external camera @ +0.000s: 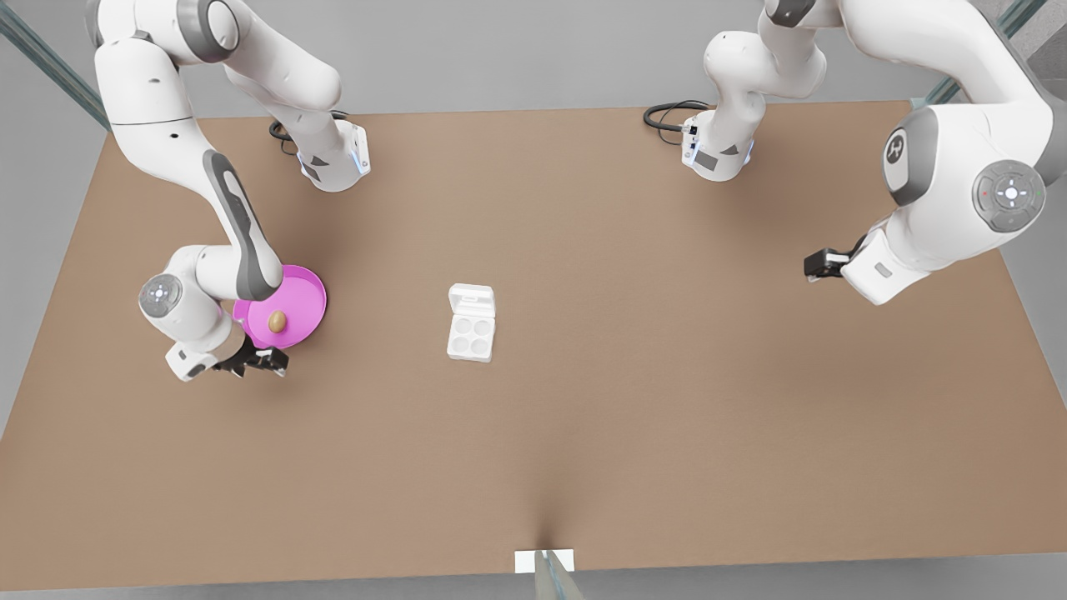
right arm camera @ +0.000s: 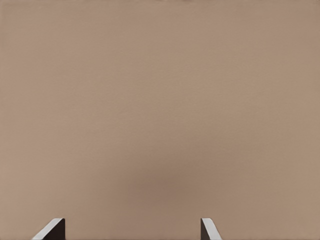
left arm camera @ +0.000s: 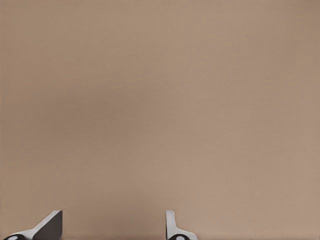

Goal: Pack egg into the box and close the box lid

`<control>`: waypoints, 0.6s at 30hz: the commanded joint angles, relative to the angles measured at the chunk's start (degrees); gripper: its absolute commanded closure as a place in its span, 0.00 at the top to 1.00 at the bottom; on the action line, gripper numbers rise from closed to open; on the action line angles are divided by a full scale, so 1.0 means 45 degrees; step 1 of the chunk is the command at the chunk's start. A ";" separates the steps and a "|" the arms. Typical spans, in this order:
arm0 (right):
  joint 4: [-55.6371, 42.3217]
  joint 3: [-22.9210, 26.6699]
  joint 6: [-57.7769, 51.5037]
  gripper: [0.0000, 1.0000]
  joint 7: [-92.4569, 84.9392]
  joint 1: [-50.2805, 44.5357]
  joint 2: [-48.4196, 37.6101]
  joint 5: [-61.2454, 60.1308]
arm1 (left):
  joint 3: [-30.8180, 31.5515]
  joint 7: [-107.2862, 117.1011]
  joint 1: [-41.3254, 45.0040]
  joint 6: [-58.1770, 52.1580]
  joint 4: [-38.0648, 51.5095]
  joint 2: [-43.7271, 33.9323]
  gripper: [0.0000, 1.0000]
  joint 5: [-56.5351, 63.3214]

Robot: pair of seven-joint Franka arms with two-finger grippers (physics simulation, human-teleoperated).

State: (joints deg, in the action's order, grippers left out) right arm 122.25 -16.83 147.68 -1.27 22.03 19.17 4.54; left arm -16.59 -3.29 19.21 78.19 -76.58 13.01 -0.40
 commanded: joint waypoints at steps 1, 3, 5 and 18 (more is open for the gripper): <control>0.0119 -0.0029 0.1246 1.00 -0.1554 0.0241 -0.0021 -0.0032 | -0.0024 -0.0109 0.0008 0.0046 0.0006 0.0000 1.00 0.0011; 0.0236 -0.0029 0.1226 1.00 -0.1652 0.0397 -0.0021 -0.0012 | -0.0024 -0.0109 0.0008 0.0046 -0.0014 0.0019 1.00 0.0031; 0.1113 -0.0107 0.1226 1.00 -0.1574 0.0378 -0.0488 -0.0012 | -0.0004 -0.0109 -0.0011 0.0046 -0.0014 0.0019 1.00 0.0031; 0.5334 -0.0674 0.2202 1.00 -0.0539 0.0436 -0.3400 -0.0032 | -0.0024 -0.0109 -0.0011 0.0046 -0.0014 0.0098 1.00 0.0031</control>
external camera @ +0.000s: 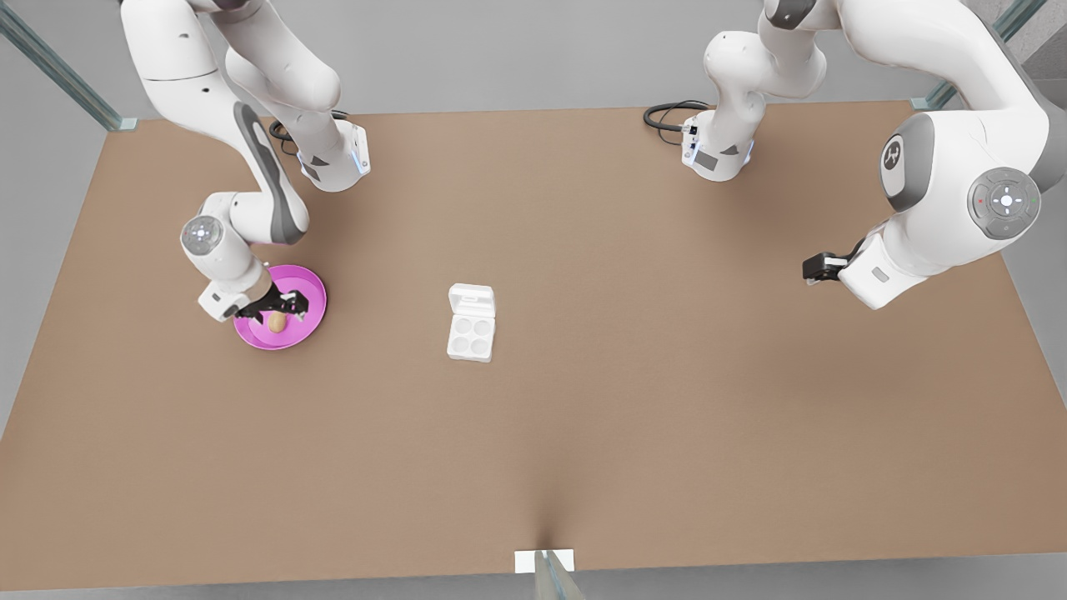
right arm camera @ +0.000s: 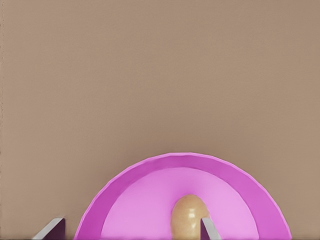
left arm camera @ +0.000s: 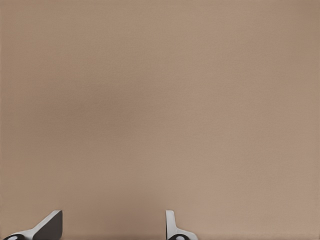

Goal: Pack egg into the box and close the box lid

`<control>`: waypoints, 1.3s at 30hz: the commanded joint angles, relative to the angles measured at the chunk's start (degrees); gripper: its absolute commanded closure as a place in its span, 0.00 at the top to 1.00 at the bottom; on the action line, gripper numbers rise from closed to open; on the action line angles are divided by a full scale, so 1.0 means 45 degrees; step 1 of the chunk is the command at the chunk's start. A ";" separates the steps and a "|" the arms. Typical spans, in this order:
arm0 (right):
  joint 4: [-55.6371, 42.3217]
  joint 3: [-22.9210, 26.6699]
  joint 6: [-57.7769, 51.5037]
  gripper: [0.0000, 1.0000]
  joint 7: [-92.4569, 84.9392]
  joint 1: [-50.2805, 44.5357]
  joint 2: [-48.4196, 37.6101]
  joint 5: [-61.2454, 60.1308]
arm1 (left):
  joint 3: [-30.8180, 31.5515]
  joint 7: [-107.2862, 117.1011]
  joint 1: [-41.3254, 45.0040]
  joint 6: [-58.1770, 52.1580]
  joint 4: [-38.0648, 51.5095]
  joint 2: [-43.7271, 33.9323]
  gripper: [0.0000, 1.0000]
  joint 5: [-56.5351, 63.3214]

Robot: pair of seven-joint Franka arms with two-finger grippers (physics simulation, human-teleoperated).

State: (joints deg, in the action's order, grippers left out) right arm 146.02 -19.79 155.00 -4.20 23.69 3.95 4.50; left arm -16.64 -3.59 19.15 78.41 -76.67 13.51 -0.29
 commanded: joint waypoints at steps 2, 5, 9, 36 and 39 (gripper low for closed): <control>-0.0261 -0.0017 0.0653 1.00 0.0190 0.0145 0.0294 -0.0022 | -0.0014 -0.0041 0.0002 -0.0002 0.0006 -0.0015 1.00 0.0007; -0.0848 0.0022 0.0712 1.00 0.0308 0.0398 0.1407 0.0036 | 0.0005 -0.0041 0.0002 -0.0002 0.0006 -0.0015 1.00 0.0007; -0.1004 0.0041 0.0712 1.00 0.0288 0.0946 0.1915 0.0095 | 0.0005 -0.0041 0.0002 -0.0002 0.0006 -0.0015 1.00 0.0007; -0.0438 0.0041 0.0653 1.00 0.0523 0.2078 0.2892 0.0993 | 0.0005 0.0037 0.0061 -0.0002 0.0006 0.0044 1.00 0.0007; -0.0438 0.0022 0.0634 0.47 0.0640 0.2039 0.2912 0.0993 | 0.0005 0.0037 0.0061 -0.0002 0.0006 0.0044 1.00 0.0007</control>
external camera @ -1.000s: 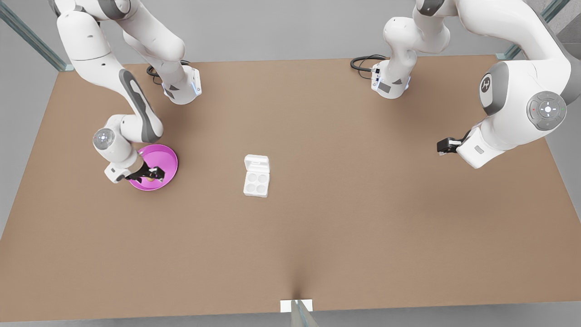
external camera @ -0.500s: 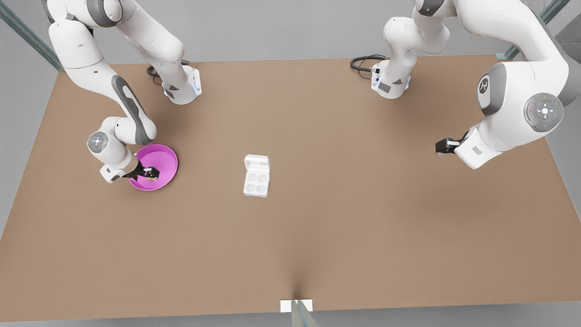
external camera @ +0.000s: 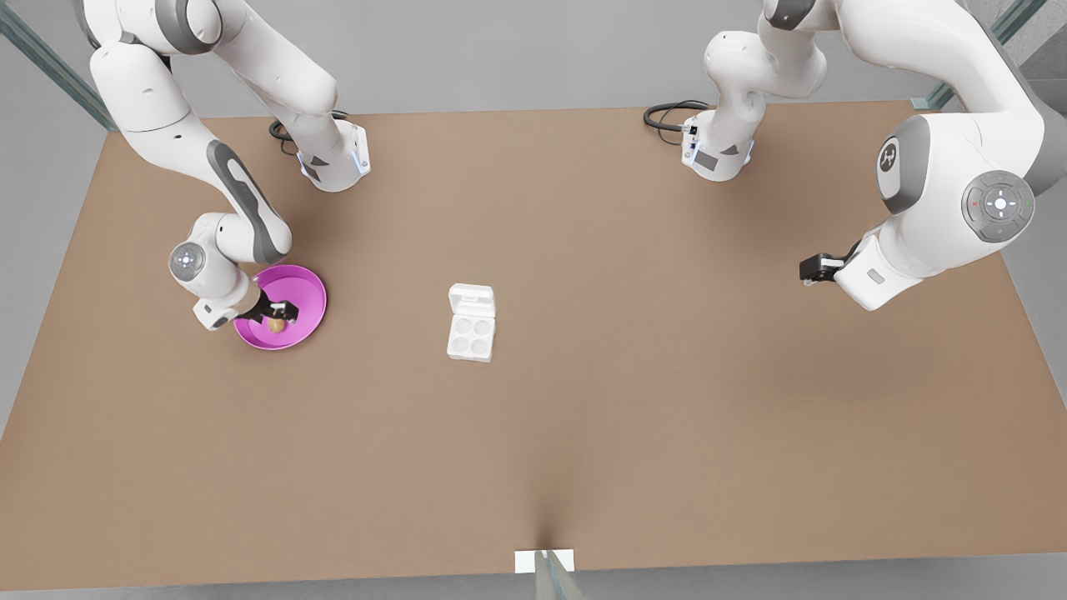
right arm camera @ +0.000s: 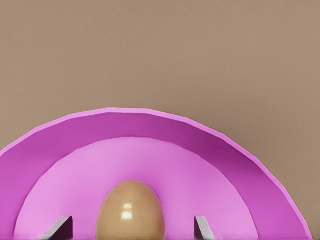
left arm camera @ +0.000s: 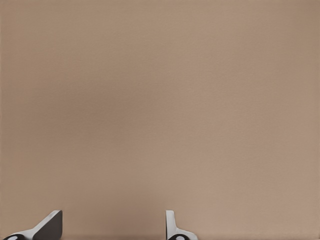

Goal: Pack egg into the box and close the box lid

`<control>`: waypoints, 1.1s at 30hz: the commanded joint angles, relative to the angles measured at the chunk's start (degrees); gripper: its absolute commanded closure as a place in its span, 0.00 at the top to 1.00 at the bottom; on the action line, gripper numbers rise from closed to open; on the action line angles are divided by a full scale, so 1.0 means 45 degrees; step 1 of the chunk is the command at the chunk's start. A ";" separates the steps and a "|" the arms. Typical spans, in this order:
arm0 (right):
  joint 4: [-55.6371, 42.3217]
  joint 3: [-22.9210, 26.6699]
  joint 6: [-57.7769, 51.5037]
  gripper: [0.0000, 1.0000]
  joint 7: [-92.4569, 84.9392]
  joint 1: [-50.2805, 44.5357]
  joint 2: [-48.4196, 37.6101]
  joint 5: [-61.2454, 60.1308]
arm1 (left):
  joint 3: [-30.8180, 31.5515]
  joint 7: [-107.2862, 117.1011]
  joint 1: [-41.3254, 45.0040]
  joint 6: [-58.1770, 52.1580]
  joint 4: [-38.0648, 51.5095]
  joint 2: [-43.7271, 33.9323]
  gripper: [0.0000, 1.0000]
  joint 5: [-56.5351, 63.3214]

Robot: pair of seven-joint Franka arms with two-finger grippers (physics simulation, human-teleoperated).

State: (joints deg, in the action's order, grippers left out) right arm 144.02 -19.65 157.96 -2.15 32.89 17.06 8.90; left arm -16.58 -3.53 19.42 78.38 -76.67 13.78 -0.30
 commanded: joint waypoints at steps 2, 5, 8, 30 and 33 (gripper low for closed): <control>-0.0031 -0.0008 -0.0023 0.42 0.0439 -0.0160 -0.0003 0.0015 | -0.0008 0.0022 0.0000 0.0004 0.0006 -0.0015 1.00 0.0008; -0.0090 -0.0008 -0.0023 0.39 0.0458 -0.0180 0.0017 0.0015 | -0.0008 0.0022 0.0000 -0.0016 0.0006 -0.0015 1.00 -0.0012; -0.0129 -0.0008 -0.0023 0.39 0.0556 -0.0200 -0.0003 0.0015 | -0.0008 0.0022 0.0000 -0.0016 0.0006 -0.0015 1.00 0.0008; -1.0814 -0.1492 -0.5707 0.39 1.3388 -0.9008 0.4724 0.0250 | -0.0008 0.0022 0.0000 -0.0016 0.0006 0.0005 1.00 0.0008; -0.9036 -0.1512 -0.4925 0.39 1.3544 -0.8871 0.4022 0.0269 | -0.0008 0.0022 0.0000 0.0004 0.0006 0.0024 1.00 -0.0012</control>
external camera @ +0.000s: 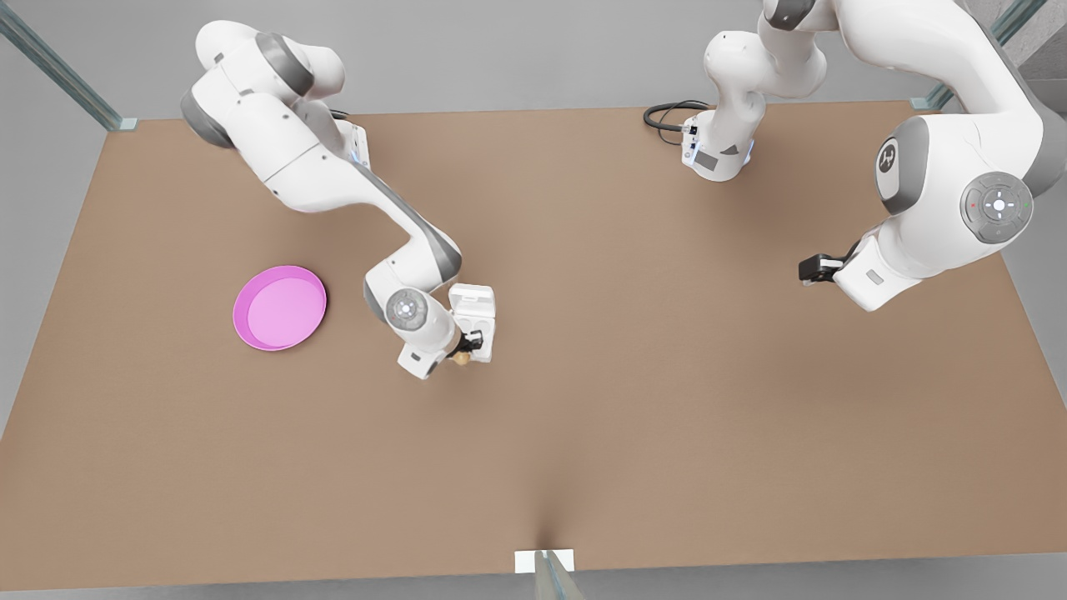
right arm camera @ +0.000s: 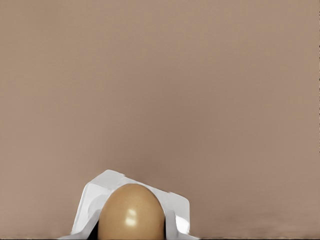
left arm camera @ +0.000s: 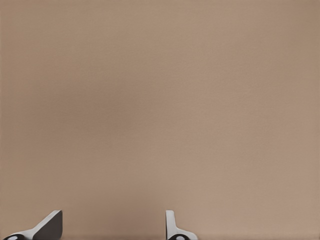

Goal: Pack egg into the box and close the box lid

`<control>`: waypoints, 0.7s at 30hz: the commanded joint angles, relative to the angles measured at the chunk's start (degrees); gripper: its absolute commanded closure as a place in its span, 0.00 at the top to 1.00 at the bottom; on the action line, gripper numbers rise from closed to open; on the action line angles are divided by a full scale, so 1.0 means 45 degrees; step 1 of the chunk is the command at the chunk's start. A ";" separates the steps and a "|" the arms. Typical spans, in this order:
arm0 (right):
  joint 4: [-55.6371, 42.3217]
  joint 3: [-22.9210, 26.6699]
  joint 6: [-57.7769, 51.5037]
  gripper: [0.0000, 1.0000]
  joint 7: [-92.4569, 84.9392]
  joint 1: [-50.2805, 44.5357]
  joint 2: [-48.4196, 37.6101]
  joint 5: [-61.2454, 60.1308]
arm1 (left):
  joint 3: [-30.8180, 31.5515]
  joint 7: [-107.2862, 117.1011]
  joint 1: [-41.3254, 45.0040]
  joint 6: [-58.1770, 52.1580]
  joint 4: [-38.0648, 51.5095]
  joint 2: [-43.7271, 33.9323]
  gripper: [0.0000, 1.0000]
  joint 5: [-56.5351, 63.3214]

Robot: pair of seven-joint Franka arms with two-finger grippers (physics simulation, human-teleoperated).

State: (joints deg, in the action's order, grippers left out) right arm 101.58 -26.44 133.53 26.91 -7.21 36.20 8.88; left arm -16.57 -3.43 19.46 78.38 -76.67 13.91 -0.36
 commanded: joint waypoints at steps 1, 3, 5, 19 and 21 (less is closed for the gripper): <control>0.0572 -0.0023 0.0542 0.39 0.7204 0.0020 -0.0329 0.0274 | -0.0008 0.0002 0.0012 0.0005 0.0006 -0.0005 1.00 0.0021; 0.0532 -0.0081 0.0697 0.39 0.7614 -0.0117 -0.0309 0.0274 | -0.0008 0.0002 -0.0007 -0.0014 0.0006 -0.0025 1.00 0.0021; 0.0903 -0.0277 0.1030 0.39 0.8337 -0.0293 -0.0329 0.0293 | -0.0008 0.0002 -0.0007 -0.0014 0.0006 -0.0025 1.00 0.0021; -0.5072 -0.0336 -0.4142 1.00 0.0997 0.0410 -0.1265 0.2832 | -0.0008 0.0002 0.0012 -0.0014 0.0006 0.0073 1.00 0.0021; -0.5132 0.4702 -0.7874 1.00 -0.4395 0.0625 -0.3590 -0.1523 | 0.0304 -0.0018 0.0032 -0.0834 0.0006 0.0561 1.00 0.0040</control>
State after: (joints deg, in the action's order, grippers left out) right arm 80.07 -12.60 121.94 43.27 -3.90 22.17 12.14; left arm -15.74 -3.43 19.39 77.45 -76.66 15.89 -0.29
